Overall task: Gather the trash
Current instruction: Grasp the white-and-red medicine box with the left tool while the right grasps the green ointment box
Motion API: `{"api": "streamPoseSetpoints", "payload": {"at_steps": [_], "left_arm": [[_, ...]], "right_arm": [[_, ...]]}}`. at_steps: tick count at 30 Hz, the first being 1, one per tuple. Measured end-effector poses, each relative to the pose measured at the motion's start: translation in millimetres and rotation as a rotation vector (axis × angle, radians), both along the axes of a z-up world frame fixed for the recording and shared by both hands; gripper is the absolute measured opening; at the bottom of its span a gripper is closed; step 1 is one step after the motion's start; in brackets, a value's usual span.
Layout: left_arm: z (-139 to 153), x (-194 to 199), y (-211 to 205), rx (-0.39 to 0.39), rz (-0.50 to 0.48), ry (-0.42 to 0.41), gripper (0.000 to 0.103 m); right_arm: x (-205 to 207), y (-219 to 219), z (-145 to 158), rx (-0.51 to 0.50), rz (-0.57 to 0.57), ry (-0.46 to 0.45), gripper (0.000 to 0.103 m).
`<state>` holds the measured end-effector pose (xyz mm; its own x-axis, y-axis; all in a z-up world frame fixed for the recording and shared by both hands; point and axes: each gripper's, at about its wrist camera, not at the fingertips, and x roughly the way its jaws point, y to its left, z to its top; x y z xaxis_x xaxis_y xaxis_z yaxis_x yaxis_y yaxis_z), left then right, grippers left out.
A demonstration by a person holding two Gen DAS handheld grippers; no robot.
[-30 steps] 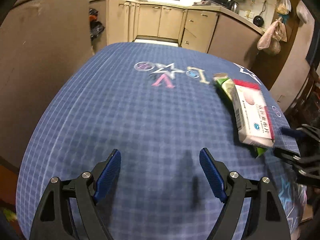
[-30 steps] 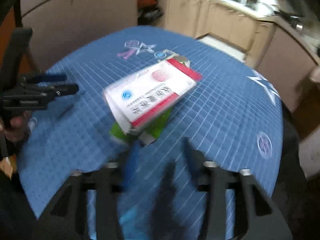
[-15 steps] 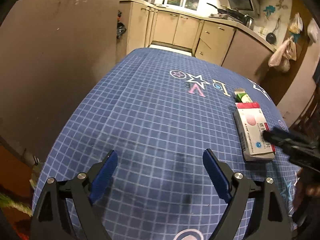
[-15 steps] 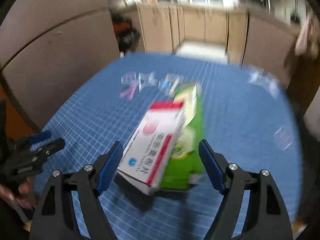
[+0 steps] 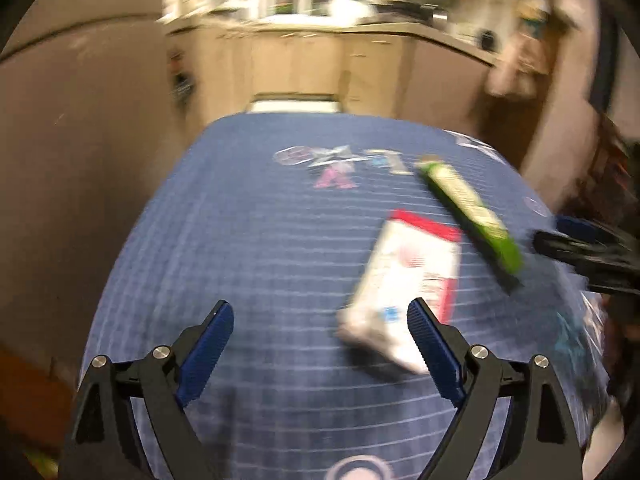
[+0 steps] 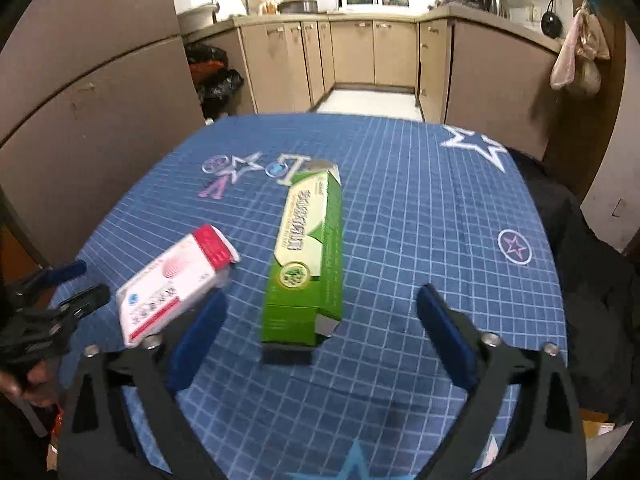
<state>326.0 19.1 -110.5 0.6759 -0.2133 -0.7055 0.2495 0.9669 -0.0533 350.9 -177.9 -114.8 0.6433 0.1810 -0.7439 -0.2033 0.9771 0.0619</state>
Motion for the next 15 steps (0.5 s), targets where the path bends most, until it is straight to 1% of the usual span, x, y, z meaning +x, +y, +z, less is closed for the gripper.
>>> {"api": "streamPoseSetpoints", "payload": {"at_steps": [1, 2, 3, 4, 5, 6, 7, 8, 10, 11, 13, 15], "left_arm": [[2, -1, -6, 0.008, -0.030, -0.009, 0.089], [4, -1, -14, 0.023, -0.091, -0.022, 0.091], [4, -1, -20, 0.036, -0.128, -0.027, 0.092], [3, 0, -27, 0.062, -0.164, -0.033, 0.092], [1, 1, -34, 0.091, -0.208, -0.041, 0.092], [0, 5, -41, 0.102, -0.231, -0.043, 0.092], [-3, 9, -44, 0.115, -0.244, -0.041, 0.092], [-6, 14, -48, 0.121, -0.254, -0.035, 0.092], [-11, 23, -54, 0.125, -0.267, -0.019, 0.092], [-13, 26, -58, 0.137, -0.265, -0.017, 0.092], [-18, 30, -64, 0.184, -0.279, -0.031, 0.092], [-23, 35, -67, 0.203, -0.290, -0.024, 0.092]], "right_arm": [[6, 4, -5, -0.014, 0.016, 0.008, 0.095], [15, 9, -11, -0.028, 0.032, 0.020, 0.095], [17, 10, -15, -0.041, 0.032, 0.029, 0.094], [20, 14, -16, -0.049, 0.031, 0.038, 0.093], [27, 16, -18, -0.031, 0.042, 0.056, 0.088], [34, 17, -20, -0.019, 0.047, 0.070, 0.086], [25, 12, -22, -0.018, 0.052, 0.074, 0.085], [30, 15, -23, -0.037, 0.065, 0.071, 0.081], [41, 14, -31, -0.056, 0.074, 0.094, 0.072], [47, 11, -33, -0.057, 0.074, 0.102, 0.071], [48, 11, -32, -0.062, 0.082, 0.101, 0.068], [47, 10, -32, -0.064, 0.084, 0.105, 0.067]]}}
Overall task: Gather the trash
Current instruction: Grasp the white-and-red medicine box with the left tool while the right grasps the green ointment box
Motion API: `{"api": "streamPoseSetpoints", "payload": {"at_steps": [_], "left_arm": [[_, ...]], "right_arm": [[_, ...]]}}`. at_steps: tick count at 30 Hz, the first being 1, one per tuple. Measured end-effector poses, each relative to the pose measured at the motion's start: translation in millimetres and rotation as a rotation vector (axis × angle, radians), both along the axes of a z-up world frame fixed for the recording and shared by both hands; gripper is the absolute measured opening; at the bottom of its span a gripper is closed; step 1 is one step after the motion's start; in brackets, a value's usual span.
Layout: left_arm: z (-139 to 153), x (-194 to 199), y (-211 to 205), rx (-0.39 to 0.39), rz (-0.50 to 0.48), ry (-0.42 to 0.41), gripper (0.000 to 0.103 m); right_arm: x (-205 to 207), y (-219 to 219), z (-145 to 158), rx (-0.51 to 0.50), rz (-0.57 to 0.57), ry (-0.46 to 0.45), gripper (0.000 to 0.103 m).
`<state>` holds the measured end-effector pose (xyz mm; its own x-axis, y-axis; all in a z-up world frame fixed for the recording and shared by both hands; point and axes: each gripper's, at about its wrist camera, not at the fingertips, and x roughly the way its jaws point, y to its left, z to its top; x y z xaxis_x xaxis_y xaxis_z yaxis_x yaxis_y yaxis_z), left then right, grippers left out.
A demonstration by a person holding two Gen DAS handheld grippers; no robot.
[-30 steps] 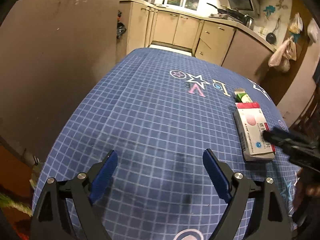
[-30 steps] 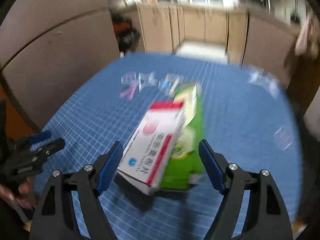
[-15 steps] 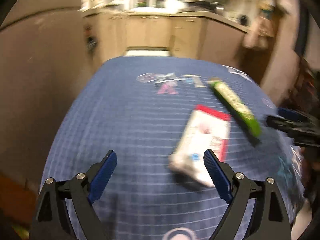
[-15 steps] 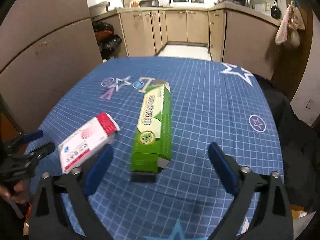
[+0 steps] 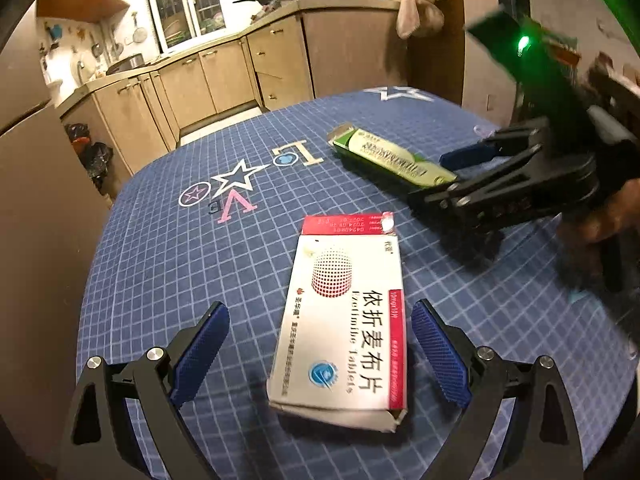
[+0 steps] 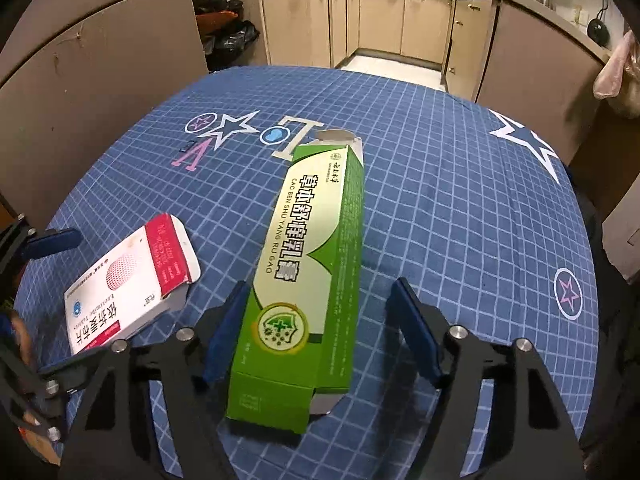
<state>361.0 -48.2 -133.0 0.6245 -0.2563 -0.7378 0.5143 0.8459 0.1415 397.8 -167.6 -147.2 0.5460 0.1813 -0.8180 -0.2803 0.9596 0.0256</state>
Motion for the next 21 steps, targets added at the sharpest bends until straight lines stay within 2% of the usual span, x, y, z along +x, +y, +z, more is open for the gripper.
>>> {"api": "streamPoseSetpoints", "payload": {"at_steps": [5, 7, 8, 9, 11, 14, 17, 21], "left_arm": [[-10, 10, 3, 0.004, -0.026, 0.032, 0.092], [-11, 14, 7, -0.028, -0.036, 0.060, 0.089], [-11, 14, 8, -0.044, -0.045, 0.073, 0.084], [-11, 13, 8, -0.067, -0.054, 0.091, 0.074], [-9, 9, 7, -0.066, -0.053, 0.079, 0.067], [-10, 5, 7, -0.069, -0.034, 0.075, 0.066], [-8, -4, 10, -0.076, 0.005, 0.067, 0.065], [10, -18, 13, -0.089, 0.089, 0.024, 0.065]], "right_arm": [[-10, -7, -1, -0.019, 0.014, -0.030, 0.068], [-9, -7, -2, -0.021, 0.015, -0.038, 0.067], [-11, -6, -1, -0.020, 0.019, -0.048, 0.056], [-12, -6, 0, -0.019, 0.019, -0.056, 0.046], [-15, -7, 0, -0.023, 0.000, -0.065, 0.043], [-20, -12, 3, -0.003, -0.033, -0.077, 0.037], [-32, -18, 8, 0.027, -0.060, -0.092, 0.036], [-59, -26, 16, 0.069, -0.092, -0.124, 0.034]]}}
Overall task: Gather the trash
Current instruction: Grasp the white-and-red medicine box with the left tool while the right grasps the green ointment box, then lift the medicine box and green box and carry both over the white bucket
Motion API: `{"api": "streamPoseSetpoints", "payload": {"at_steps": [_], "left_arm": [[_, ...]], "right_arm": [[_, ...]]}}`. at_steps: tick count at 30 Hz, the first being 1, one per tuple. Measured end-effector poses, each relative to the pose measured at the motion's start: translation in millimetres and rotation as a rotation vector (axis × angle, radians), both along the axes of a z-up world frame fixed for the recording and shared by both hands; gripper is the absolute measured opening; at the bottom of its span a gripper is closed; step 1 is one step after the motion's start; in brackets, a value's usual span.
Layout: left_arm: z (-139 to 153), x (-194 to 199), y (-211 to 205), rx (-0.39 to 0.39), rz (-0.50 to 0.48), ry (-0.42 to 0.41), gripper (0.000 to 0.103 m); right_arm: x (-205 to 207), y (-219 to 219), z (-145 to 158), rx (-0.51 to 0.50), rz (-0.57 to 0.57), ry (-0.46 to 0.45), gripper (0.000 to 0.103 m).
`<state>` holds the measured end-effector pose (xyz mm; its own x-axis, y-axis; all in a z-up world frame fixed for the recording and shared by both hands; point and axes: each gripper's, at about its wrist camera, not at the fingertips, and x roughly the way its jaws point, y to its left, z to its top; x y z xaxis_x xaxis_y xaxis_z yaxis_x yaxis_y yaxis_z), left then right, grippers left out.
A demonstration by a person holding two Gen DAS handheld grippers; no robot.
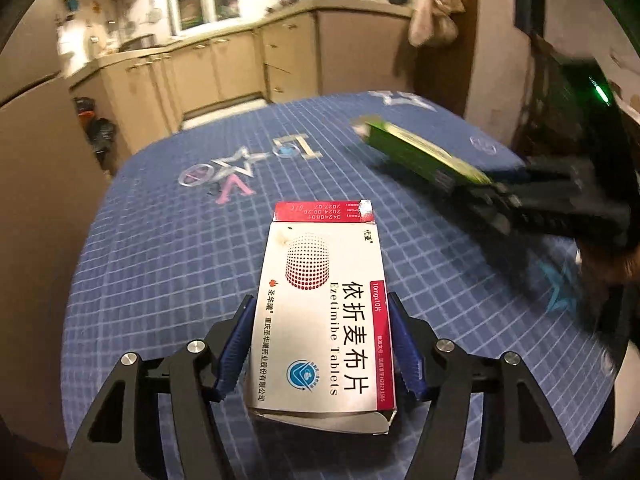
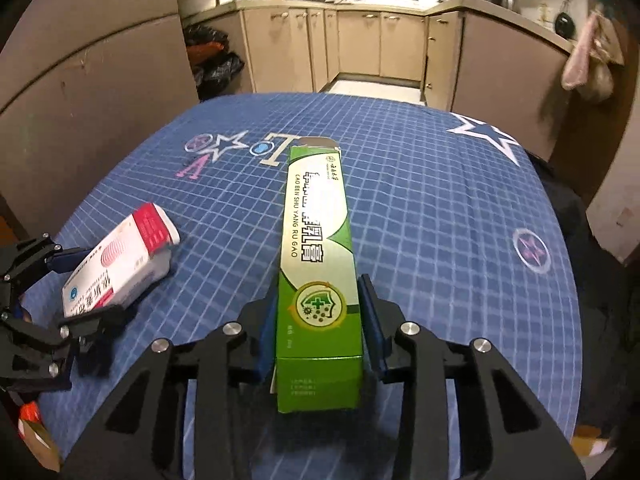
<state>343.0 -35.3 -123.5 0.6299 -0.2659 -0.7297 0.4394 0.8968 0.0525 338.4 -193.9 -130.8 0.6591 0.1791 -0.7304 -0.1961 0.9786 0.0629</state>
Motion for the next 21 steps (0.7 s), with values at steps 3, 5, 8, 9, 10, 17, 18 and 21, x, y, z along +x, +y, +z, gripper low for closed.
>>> {"api": "streamPoseSetpoints", "payload": {"at_steps": [3, 5, 8, 9, 10, 17, 18, 21], "left_arm": [[17, -11, 0, -0.009, 0.091, -0.040, 0.065], [25, -19, -3, 0.003, 0.137, -0.076, 0.065], [34, -32, -9, 0.021, 0.194, -0.122, 0.065], [37, -34, -10, 0.018, 0.206, -0.127, 0.065], [40, -38, -13, 0.018, 0.216, -0.139, 0.065], [59, -63, -52, 0.050, 0.182, -0.213, 0.065], [62, -65, -58, 0.052, 0.172, -0.221, 0.065], [70, -72, -76, 0.051, 0.141, -0.240, 0.065]], "right_arm": [[-23, -5, 5, 0.022, -0.019, -0.022, 0.034], [-41, -6, 9, 0.034, -0.029, -0.041, 0.033], [-65, -5, 14, 0.023, -0.039, -0.070, 0.032], [-73, -6, 15, 0.024, -0.043, -0.080, 0.032], [-77, -7, 17, 0.028, -0.046, -0.086, 0.032], [-123, -26, 51, 0.014, -0.096, -0.189, 0.030], [-129, -31, 57, 0.016, -0.105, -0.203, 0.029], [-145, -45, 70, 0.001, -0.135, -0.237, 0.028]]}}
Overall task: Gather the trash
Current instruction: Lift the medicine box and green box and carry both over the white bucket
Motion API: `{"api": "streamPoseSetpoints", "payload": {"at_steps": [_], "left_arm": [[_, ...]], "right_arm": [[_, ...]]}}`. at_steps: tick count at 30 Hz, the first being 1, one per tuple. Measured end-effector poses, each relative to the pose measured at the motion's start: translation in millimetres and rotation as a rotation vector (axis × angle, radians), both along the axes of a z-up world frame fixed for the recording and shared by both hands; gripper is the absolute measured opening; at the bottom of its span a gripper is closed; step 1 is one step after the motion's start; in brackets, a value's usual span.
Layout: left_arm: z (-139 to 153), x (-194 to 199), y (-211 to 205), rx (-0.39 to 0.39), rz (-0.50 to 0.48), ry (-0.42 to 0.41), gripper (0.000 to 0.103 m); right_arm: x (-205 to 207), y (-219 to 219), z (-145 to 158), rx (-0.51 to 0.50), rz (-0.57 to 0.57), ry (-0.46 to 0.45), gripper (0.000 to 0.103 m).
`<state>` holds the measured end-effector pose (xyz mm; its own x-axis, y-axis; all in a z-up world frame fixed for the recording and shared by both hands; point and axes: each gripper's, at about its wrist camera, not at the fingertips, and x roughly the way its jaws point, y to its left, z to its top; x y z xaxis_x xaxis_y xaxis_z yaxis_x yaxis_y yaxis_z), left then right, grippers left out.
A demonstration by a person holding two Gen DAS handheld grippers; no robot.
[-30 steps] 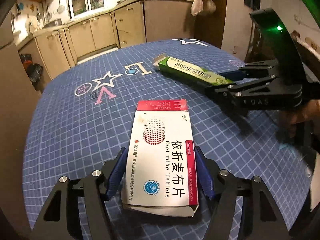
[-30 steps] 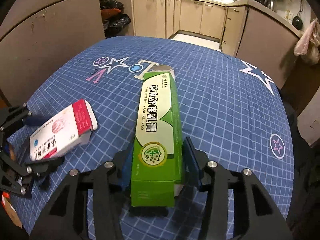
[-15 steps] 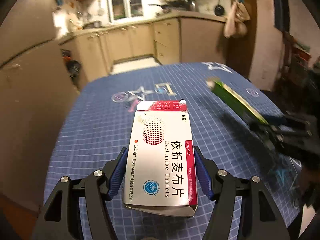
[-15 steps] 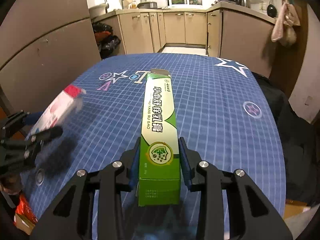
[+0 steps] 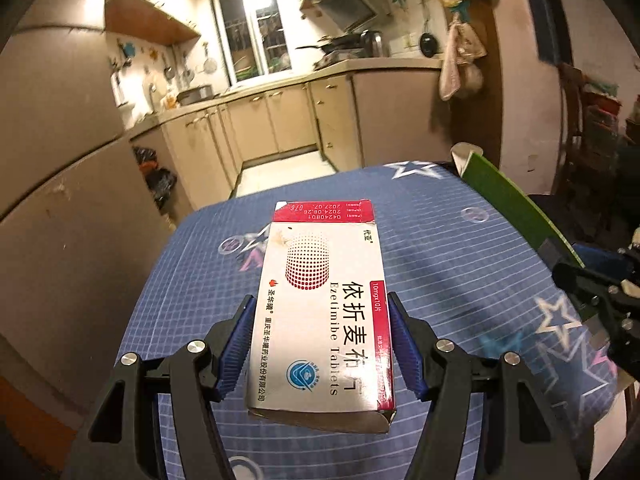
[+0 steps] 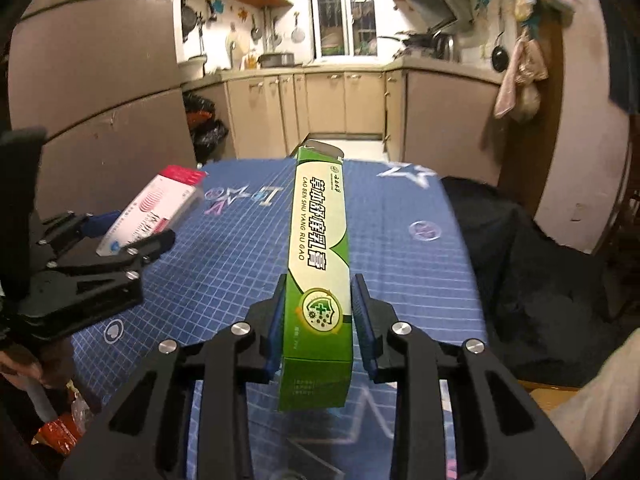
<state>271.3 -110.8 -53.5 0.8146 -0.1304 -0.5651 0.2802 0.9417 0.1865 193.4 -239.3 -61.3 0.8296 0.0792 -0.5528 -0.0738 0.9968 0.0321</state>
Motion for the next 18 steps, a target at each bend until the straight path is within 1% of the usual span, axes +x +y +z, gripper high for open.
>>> {"api": "streamPoseSetpoints", "payload": {"at_steps": [2, 3, 7, 9, 11, 15, 17, 18], "left_arm": [[6, -5, -13, 0.001, -0.021, -0.013, 0.065], [10, -8, -21, 0.000, -0.036, -0.020, 0.065], [22, -18, -52, 0.001, -0.091, -0.050, 0.065], [27, -25, -68, 0.000, -0.122, -0.062, 0.065], [29, -31, -83, 0.005, -0.147, -0.076, 0.065], [23, -23, -91, 0.004, -0.143, -0.053, 0.065], [20, -22, -94, 0.014, -0.144, -0.050, 0.065], [19, -21, -94, 0.018, -0.143, -0.051, 0.065]], "right_arm": [[-12, -12, 9, -0.009, -0.026, -0.024, 0.027], [-16, -18, 11, -0.007, -0.034, -0.031, 0.019], [-36, -44, 23, -0.011, -0.092, -0.062, 0.016], [-43, -57, 25, -0.014, -0.118, -0.069, 0.014], [-44, -67, 22, 0.003, -0.123, -0.058, 0.013], [-28, -89, -8, 0.147, -0.107, 0.020, 0.009], [-29, -93, -15, 0.213, -0.100, 0.020, 0.009], [-32, -95, -15, 0.222, -0.099, 0.016, 0.009]]}}
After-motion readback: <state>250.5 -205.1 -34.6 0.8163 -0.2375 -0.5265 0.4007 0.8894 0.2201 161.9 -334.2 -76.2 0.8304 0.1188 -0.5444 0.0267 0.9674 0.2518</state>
